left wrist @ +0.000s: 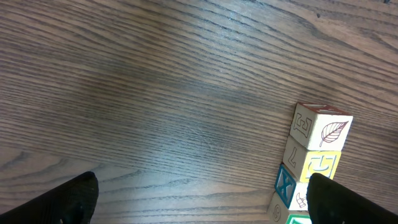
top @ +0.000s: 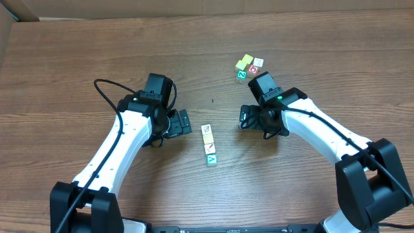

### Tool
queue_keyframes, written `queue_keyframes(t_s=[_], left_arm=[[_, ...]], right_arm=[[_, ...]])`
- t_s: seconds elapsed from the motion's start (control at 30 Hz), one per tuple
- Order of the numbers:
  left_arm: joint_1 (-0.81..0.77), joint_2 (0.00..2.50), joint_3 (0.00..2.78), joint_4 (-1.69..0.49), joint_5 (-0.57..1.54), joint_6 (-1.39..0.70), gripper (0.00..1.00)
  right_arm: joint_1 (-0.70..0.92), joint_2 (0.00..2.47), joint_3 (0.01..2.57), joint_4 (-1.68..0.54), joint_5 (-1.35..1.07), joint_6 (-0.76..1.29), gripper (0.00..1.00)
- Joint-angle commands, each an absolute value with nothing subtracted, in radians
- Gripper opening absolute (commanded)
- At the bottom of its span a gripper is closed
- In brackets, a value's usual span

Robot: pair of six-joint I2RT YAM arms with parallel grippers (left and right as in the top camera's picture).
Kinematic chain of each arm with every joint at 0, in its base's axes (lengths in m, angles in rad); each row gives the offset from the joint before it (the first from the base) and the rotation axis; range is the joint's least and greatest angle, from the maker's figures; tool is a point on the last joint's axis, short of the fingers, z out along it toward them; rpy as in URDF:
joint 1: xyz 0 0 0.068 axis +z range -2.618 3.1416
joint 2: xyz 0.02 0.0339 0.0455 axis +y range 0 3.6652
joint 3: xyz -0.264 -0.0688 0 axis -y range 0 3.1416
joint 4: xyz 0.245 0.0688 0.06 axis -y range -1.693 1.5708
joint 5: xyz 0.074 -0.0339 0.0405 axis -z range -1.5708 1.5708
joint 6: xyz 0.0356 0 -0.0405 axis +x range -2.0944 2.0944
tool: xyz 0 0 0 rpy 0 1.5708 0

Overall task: Flip 3 blocks
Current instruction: 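Open both grippers and pull them back from the row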

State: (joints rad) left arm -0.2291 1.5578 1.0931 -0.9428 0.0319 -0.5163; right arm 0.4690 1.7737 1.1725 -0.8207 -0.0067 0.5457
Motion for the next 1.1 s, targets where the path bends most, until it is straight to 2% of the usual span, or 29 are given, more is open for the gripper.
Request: queue_keyframes(t_s=[0.0,0.9,1.07], left_arm=[[-0.229,1.55,1.1,-0.94,0.016,-0.497,1.0],[-0.229,1.55,1.1,-0.94,0.015,-0.497,1.0],[-0.229,1.55,1.1,-0.94,0.015,-0.497,1.0]], right_arm=[[0.465,1.751,1.19,-0.817,0.01,0.537,1.0],[0.465,1.749,1.19,-0.817,0.01,0.537,1.0],[0.465,1.69,1.19,-0.817,0.01,0.537,1.0]])
